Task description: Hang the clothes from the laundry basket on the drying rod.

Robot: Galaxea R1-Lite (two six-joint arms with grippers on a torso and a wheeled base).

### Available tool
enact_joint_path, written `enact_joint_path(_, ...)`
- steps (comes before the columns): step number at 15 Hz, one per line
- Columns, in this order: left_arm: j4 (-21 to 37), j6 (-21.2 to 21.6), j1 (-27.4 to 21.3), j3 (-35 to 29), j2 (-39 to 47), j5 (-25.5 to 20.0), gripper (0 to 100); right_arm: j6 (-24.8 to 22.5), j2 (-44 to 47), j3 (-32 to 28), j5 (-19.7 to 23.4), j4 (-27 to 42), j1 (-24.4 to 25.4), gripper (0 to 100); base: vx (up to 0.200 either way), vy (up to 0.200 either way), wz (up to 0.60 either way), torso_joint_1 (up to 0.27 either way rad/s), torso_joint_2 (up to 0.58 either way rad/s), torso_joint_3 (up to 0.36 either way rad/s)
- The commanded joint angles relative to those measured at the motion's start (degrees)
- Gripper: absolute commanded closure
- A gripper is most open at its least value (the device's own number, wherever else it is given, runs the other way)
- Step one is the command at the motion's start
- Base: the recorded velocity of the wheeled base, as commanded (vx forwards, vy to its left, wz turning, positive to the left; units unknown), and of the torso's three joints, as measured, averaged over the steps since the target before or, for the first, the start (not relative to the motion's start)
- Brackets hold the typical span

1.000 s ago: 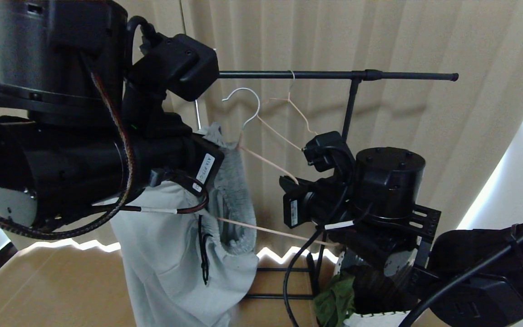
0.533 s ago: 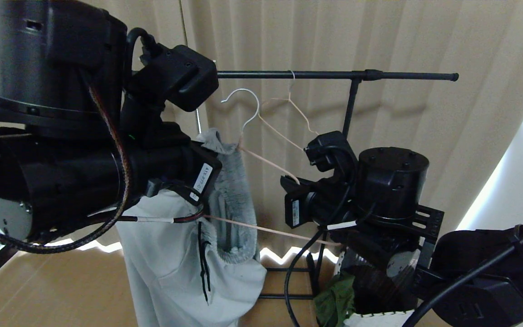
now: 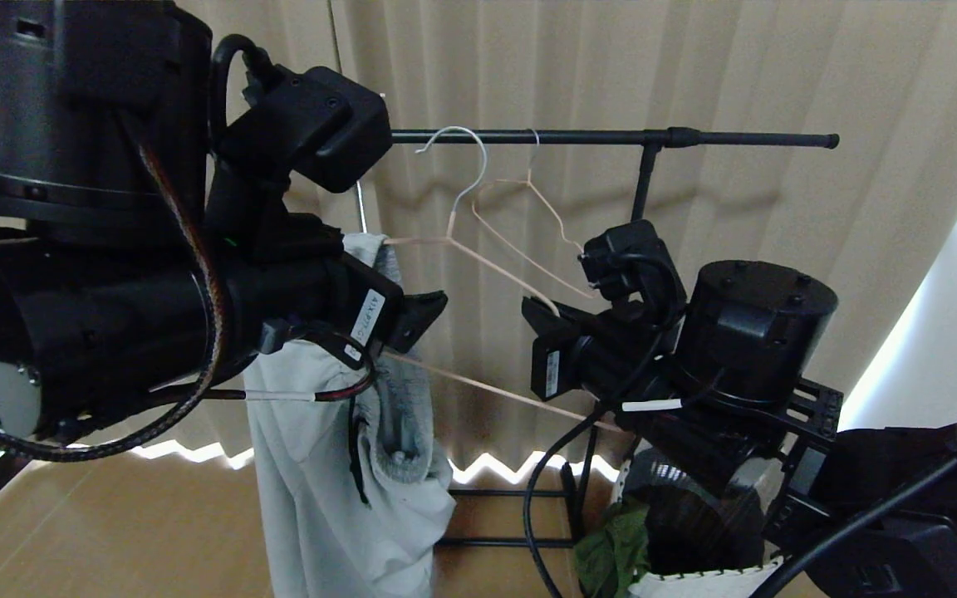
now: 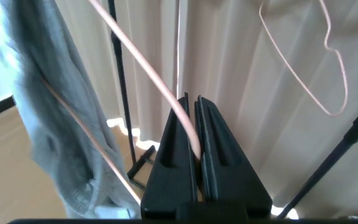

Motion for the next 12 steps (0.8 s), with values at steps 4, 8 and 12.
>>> enact_joint_path(4,0.10,0.52,0.25,2.71,-5.58,0.03,0,-0.49,-0.83,0.91,0.10,-0.24,-3.68,100,0.000,0.000,0.00,0.000,0.00,0.000)
enact_joint_path(8,-0.07,5.09,5.35,6.05,-9.35,-5.07,0,-3.21,-7.42,6.45,7.04,-1.03,-7.28,100,0.000,0.000,0.00,0.000,0.00,0.000)
enact_joint_path(12,-9.57,17.40,17.74,11.33,-9.79,-28.98,0,-4.09,-13.13,12.43,14.16,-1.03,-9.92,100,0.000,0.000,0.00,0.000,0.00,0.000)
